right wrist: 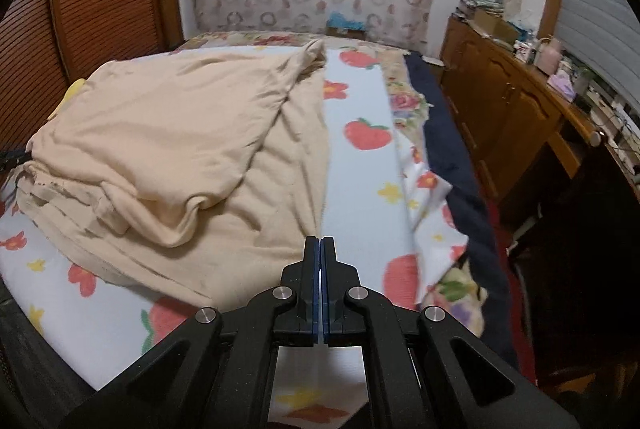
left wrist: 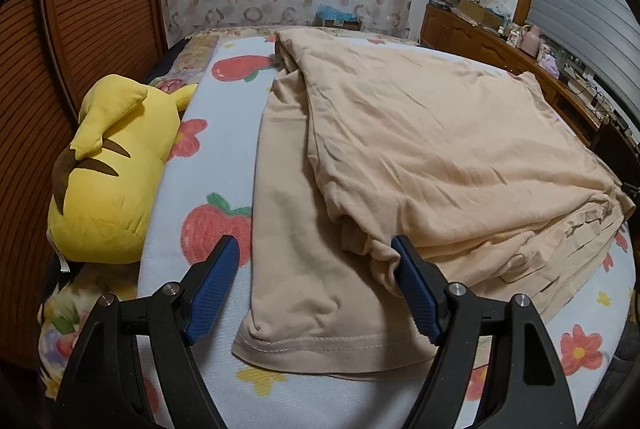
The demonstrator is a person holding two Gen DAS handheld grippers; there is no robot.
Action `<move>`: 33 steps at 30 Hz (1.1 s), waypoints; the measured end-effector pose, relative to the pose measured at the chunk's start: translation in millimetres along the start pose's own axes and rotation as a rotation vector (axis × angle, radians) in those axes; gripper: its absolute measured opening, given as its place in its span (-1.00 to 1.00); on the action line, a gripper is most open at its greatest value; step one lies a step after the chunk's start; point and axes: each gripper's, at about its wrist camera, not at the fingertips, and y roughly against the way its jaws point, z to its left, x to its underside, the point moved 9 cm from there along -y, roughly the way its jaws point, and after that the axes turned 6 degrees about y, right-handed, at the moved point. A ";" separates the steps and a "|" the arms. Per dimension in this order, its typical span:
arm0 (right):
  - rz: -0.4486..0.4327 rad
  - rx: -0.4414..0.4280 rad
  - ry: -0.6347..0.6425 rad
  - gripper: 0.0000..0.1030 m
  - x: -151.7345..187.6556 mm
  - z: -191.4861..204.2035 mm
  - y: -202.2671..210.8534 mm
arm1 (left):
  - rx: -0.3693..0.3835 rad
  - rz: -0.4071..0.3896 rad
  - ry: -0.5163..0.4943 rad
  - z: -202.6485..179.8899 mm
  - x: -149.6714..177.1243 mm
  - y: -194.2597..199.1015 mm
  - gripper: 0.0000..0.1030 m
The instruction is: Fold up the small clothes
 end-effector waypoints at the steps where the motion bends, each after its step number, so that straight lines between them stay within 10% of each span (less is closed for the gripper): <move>1: 0.003 0.006 0.002 -0.99 0.6 -1.3 0.6 | -0.006 0.000 -0.005 -0.4 0.3 -0.6 0.52; 33: -0.090 -0.070 -0.042 -0.55 -8.3 50.9 -47.3 | 0.051 -0.005 0.050 -2.3 -1.7 2.6 0.52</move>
